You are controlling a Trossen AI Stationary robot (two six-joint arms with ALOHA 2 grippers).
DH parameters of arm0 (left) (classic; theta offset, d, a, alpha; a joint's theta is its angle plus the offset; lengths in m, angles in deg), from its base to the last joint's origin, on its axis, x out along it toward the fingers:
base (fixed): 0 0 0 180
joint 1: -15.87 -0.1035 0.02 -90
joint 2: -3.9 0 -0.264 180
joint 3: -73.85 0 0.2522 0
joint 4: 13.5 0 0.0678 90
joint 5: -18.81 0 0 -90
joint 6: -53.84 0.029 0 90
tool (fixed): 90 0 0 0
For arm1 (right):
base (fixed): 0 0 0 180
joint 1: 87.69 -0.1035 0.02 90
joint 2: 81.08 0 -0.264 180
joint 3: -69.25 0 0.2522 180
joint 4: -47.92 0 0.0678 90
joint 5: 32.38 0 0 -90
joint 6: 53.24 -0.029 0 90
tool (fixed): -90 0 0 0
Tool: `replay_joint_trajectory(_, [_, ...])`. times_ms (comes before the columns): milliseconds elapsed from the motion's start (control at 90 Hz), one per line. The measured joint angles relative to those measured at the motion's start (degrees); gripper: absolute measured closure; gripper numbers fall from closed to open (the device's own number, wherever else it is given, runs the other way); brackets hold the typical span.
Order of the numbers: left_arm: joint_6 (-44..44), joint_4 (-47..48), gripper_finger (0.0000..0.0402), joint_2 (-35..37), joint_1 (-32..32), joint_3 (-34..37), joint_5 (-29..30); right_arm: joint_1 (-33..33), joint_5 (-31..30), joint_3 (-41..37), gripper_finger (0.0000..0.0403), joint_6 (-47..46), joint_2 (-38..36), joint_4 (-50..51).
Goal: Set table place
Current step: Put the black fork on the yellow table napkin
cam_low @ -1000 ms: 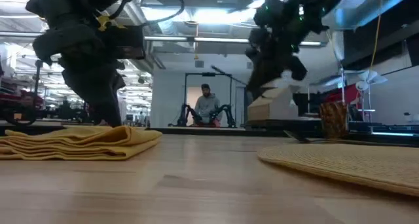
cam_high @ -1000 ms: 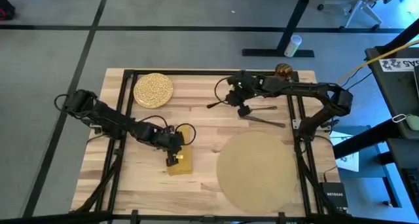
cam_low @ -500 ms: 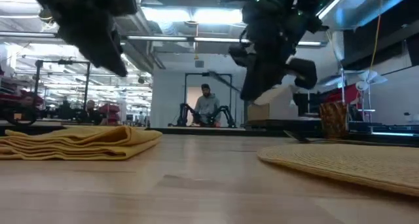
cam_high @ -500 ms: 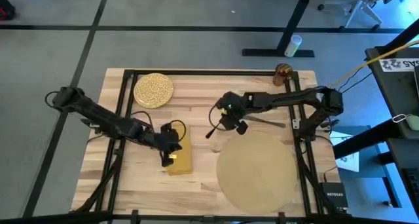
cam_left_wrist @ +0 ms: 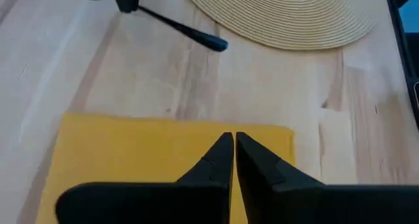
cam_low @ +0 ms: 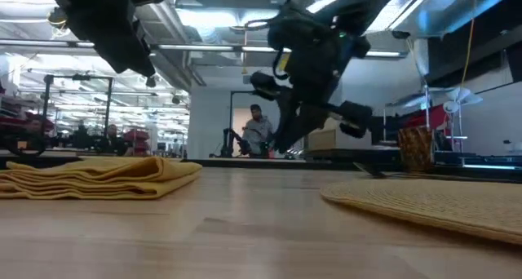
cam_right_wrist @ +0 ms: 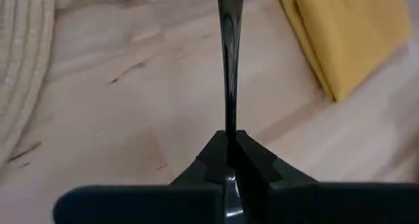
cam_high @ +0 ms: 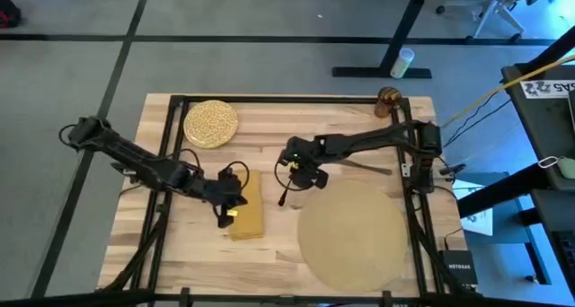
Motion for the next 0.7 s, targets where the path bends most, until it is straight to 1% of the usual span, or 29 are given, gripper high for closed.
replay_joint_trajectory(144, [0.58,0.48,0.0402,0.00,0.00,0.00,-0.62,0.02,0.10,2.04,0.0403,2.87,2.19,1.27])
replay_joint_trajectory(278, [0.58,0.91,0.0402,0.00,0.00,0.02,-0.65,0.02,0.29,2.31,0.0403,4.71,2.77,1.06])
replay_joint_trajectory(500, [0.58,1.05,0.0402,0.00,-0.04,0.02,-0.67,0.02,0.84,2.33,0.0401,4.46,2.84,0.60])
replay_joint_trajectory(700, [-0.04,1.14,0.0402,0.00,-0.04,0.02,-0.67,0.02,0.82,2.33,0.0382,3.19,2.84,-0.63])
